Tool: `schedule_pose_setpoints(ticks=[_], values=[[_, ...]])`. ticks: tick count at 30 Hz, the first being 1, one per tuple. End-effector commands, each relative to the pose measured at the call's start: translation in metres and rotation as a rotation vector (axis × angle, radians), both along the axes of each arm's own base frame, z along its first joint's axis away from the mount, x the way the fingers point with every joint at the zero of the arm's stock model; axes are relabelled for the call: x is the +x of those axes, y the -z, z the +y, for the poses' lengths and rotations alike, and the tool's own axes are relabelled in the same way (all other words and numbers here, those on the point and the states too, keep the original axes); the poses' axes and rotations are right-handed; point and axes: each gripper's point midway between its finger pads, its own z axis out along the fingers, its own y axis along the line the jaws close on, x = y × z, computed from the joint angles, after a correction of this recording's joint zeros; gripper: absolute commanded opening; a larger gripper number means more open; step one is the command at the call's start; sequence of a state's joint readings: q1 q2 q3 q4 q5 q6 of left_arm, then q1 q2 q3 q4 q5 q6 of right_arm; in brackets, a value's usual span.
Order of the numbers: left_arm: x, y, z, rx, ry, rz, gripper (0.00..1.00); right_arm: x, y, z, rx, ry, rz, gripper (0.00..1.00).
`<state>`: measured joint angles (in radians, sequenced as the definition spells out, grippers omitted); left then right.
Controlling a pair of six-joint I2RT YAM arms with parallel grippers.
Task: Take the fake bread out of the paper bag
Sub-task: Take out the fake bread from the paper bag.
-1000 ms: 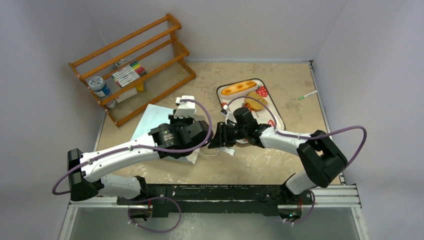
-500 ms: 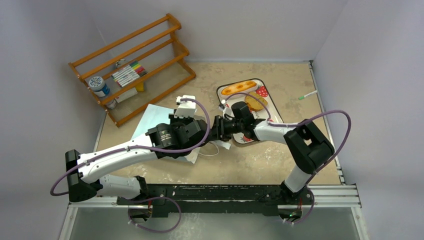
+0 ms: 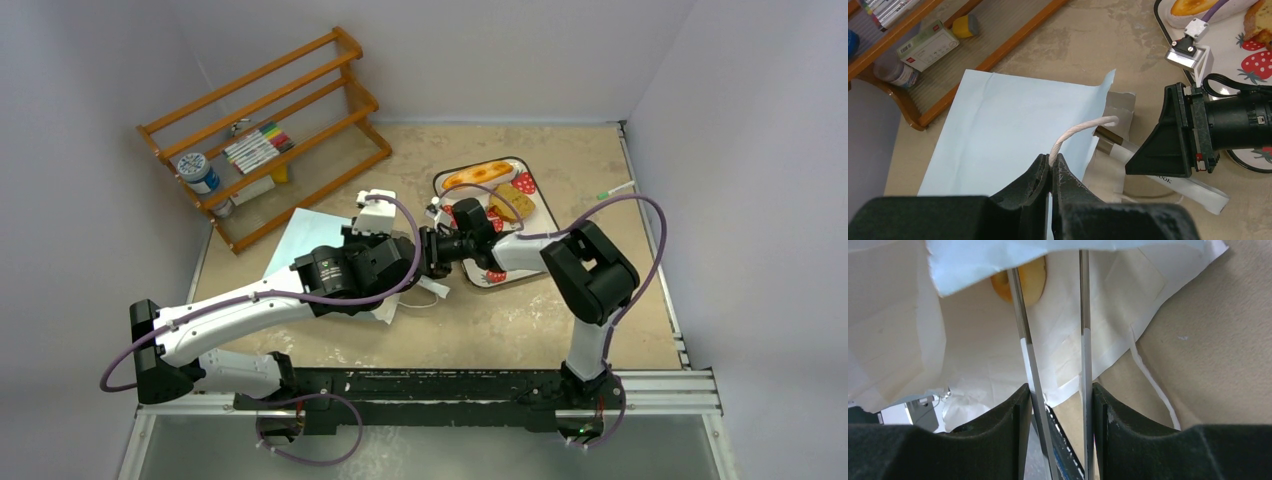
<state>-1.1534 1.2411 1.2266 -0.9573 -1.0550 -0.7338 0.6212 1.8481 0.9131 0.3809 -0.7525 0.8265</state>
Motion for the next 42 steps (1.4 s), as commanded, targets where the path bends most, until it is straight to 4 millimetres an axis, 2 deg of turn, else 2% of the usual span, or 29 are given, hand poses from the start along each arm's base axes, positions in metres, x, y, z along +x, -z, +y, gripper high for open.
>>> schedule_pose_setpoints(ticks=[1,4,6,10,13,16,22,34,42], values=[[0.002,-0.020,-0.005,-0.053,0.016,-0.035,0.00,0.013,-0.020,0.014,0.084,-0.018,-0.033,0.46],[0.002,-0.019,-0.008,-0.053,0.026,-0.032,0.00,0.012,-0.015,0.015,0.089,-0.026,-0.023,0.46],[0.003,-0.019,-0.009,-0.053,0.029,-0.031,0.00,0.020,-0.023,0.021,0.112,-0.032,-0.045,0.46],[0.004,-0.015,-0.012,-0.039,0.034,-0.024,0.00,0.020,-0.023,0.025,0.125,-0.050,-0.035,0.41],[0.005,-0.014,-0.012,-0.032,0.030,-0.025,0.00,0.018,-0.023,0.025,0.130,-0.059,-0.030,0.31],[0.006,-0.016,-0.011,-0.031,0.015,-0.036,0.00,0.014,-0.025,0.023,0.135,-0.067,-0.022,0.16],[0.009,-0.028,0.001,-0.005,-0.057,-0.086,0.00,-0.003,-0.035,0.011,0.132,-0.068,-0.020,0.01],[0.007,-0.040,0.024,0.002,-0.160,-0.145,0.00,-0.019,-0.055,-0.010,0.117,-0.031,-0.078,0.00],[0.007,-0.050,0.032,0.006,-0.183,-0.170,0.00,-0.029,-0.057,-0.026,0.099,-0.009,-0.090,0.00]])
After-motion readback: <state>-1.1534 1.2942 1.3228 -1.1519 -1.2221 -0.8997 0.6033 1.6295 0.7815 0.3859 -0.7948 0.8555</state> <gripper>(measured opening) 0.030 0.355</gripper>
